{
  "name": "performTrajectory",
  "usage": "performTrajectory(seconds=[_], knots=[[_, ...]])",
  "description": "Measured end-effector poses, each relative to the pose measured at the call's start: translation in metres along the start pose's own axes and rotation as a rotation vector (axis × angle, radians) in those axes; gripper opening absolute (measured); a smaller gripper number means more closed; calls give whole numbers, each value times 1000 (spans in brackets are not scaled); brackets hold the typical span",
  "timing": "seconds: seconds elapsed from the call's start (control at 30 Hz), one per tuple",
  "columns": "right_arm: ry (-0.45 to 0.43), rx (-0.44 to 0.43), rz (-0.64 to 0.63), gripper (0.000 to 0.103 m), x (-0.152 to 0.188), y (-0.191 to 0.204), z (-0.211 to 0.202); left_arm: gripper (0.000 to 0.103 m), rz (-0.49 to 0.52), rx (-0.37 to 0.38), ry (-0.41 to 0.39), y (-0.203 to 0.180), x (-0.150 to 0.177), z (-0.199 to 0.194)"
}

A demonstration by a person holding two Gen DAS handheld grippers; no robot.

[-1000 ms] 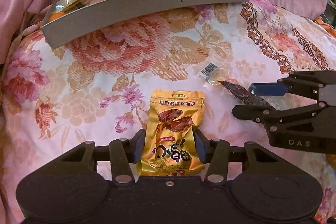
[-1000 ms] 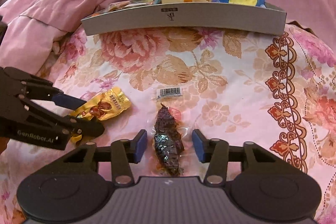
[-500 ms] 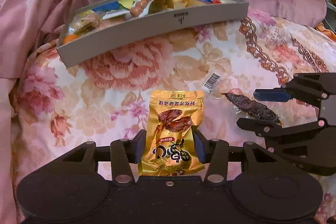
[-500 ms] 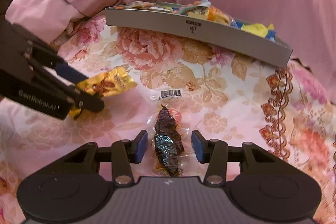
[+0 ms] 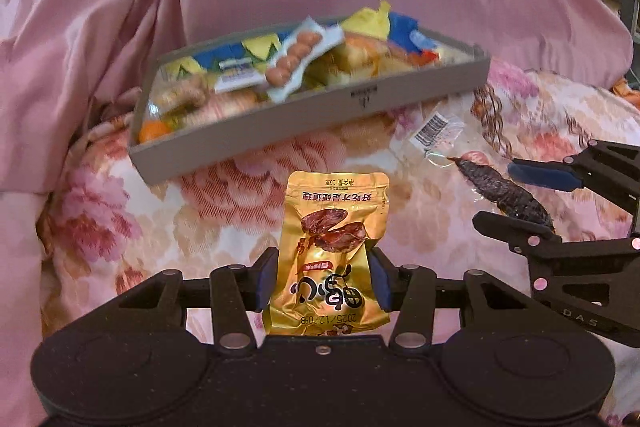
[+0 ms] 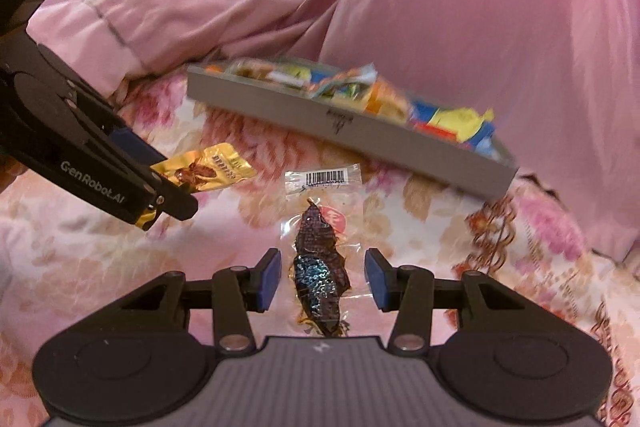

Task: Organize snacks
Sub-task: 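Carry gold pouch and fish packet into the grey box and release both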

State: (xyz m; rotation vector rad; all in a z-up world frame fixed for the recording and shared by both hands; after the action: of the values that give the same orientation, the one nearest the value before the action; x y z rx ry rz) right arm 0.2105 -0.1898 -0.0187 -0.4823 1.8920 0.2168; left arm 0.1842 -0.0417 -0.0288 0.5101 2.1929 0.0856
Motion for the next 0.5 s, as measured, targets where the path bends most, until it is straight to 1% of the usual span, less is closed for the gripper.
performTrajectory(seconds=[0.27,0.4,0.5], knots=[[-71,31,21,50,-26,-13,-3,50,-24,-27,-75,15,-28,-9],[-106,44,15,50,-38,-19,-3,50,-34,-59,-129,27,-48,-13],[-134,55,4,50,-50,-23,-1,50,-20,-81,-151,37,-65,-11]])
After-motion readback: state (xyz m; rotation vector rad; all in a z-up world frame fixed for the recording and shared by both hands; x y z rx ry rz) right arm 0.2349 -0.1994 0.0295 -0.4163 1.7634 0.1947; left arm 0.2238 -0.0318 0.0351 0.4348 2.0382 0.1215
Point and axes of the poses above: each gripper's, at about its wrist camera, not at the fingertips, and z roughly the way its jaws point, y to its left, x to its underside, the point moved 6 cm from there along z, roughly the way its jaws point, and after that the axes turned 11 degrees about z, right-handed, at the moved point
